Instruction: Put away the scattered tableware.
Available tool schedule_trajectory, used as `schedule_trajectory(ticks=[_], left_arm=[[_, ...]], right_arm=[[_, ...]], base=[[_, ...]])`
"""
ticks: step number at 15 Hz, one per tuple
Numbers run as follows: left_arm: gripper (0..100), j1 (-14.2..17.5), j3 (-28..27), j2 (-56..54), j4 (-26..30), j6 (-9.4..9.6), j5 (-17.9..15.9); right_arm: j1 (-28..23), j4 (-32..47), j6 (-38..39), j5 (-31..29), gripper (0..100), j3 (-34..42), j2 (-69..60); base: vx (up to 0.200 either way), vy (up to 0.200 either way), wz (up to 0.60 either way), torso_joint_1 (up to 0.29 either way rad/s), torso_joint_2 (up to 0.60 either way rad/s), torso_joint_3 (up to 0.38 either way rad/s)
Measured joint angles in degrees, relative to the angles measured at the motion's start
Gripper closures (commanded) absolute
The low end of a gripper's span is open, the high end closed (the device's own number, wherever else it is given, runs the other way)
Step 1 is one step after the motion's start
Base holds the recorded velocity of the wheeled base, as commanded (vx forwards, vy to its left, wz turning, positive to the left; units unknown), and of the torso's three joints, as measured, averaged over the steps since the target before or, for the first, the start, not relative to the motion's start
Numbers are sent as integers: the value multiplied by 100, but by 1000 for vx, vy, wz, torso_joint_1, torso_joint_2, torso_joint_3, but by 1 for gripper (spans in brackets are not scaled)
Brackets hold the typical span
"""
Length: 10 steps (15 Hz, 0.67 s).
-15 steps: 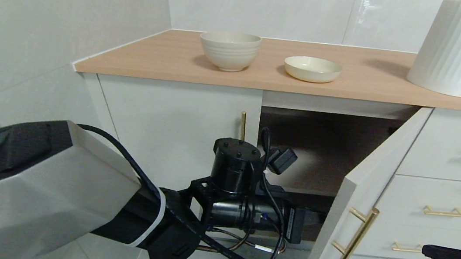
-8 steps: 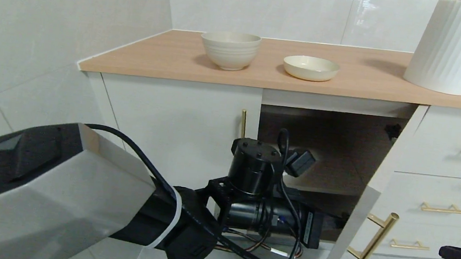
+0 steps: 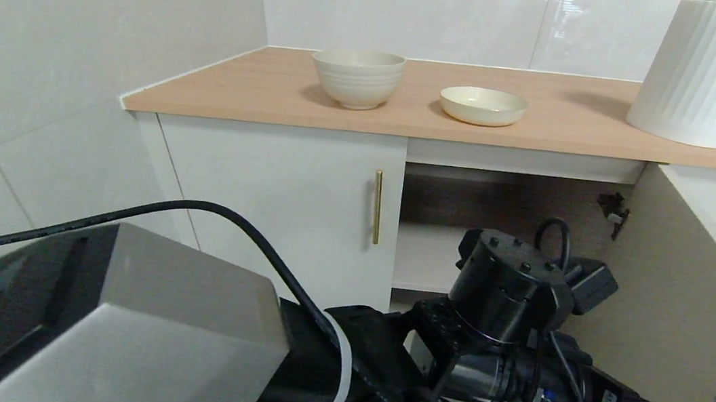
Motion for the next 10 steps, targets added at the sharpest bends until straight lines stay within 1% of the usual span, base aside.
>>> schedule_trajectory(ticks=[1,2,3,5,7,10], left_arm=[[100,34,79,-68,-5,4,197],[100,87,200,-173,-6,6,316],[100,190,390,-339,-6,15,382],[100,502,816,-774,-9,26,427],[100,878,1331,-1328,-5,59,439],[100,1646,2315,-2342,-2,138,450]], right_arm=[[0,1,2,-17,0,0,6],[0,0,6,-50,0,-1,37],[-1,-5,9,-165,0,-15,111],[-23,-82,9,-641,0,-67,402],[-39,-368,9,-898,0,-166,844],[-54,-599,2,-996,0,-458,1599]], base=[[0,0,0,0,0,0],[0,0,0,0,0,0],[0,0,0,0,0,0],[0,0,0,0,0,0],[0,0,0,0,0,0],[0,0,0,0,0,0]])
